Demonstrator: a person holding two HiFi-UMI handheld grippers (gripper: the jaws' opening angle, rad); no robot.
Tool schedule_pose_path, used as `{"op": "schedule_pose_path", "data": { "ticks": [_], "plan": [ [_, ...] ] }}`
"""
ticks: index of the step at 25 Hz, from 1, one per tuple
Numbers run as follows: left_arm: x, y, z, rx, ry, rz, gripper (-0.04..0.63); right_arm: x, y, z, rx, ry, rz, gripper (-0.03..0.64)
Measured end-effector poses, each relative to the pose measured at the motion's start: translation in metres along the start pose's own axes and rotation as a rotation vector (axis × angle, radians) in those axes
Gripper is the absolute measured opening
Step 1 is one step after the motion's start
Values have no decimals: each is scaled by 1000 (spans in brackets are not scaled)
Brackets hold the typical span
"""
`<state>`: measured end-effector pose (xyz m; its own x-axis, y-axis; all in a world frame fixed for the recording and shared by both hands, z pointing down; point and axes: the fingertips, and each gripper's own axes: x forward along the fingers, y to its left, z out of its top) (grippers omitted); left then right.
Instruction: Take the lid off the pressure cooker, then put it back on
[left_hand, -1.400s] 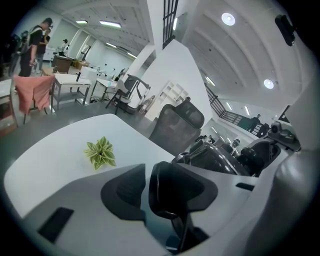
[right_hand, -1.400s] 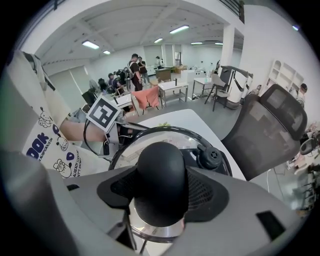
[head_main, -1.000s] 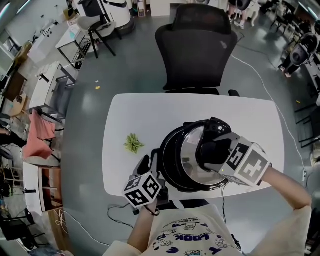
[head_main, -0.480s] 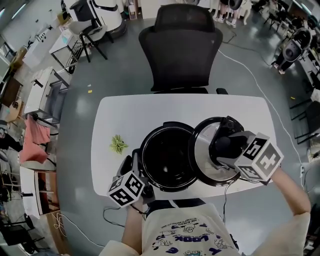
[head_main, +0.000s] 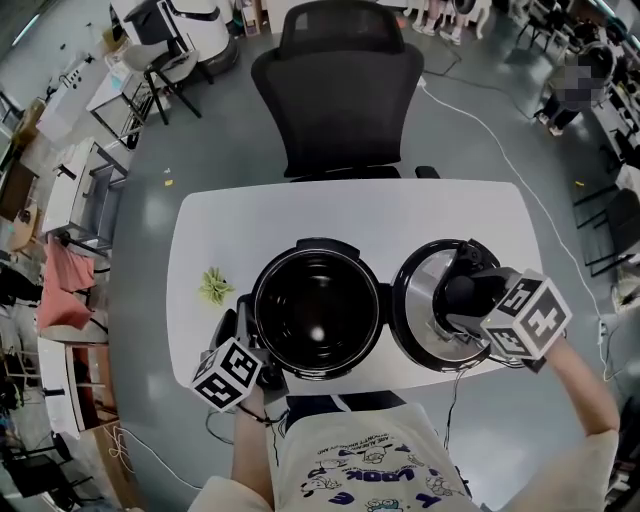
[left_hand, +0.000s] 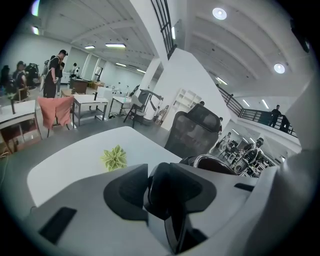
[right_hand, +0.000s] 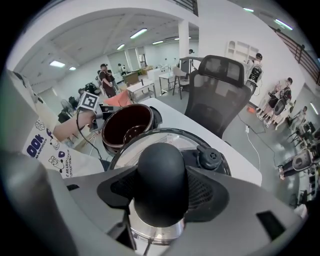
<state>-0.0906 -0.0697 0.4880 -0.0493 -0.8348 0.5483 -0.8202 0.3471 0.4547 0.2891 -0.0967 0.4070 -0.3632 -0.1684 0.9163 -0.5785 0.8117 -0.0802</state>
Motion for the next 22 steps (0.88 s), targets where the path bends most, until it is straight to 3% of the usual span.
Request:
{"op": "schedule_pose_path", "data": {
  "ticks": [12,22],
  "plan": [
    [4,-1,-1,5,-18,53,135,1,-33,-37,89,-16,-4,295],
    [4,-6,-5,10,-23,84,127,41,-44,-66,125,2,20,295]
  ]
}}
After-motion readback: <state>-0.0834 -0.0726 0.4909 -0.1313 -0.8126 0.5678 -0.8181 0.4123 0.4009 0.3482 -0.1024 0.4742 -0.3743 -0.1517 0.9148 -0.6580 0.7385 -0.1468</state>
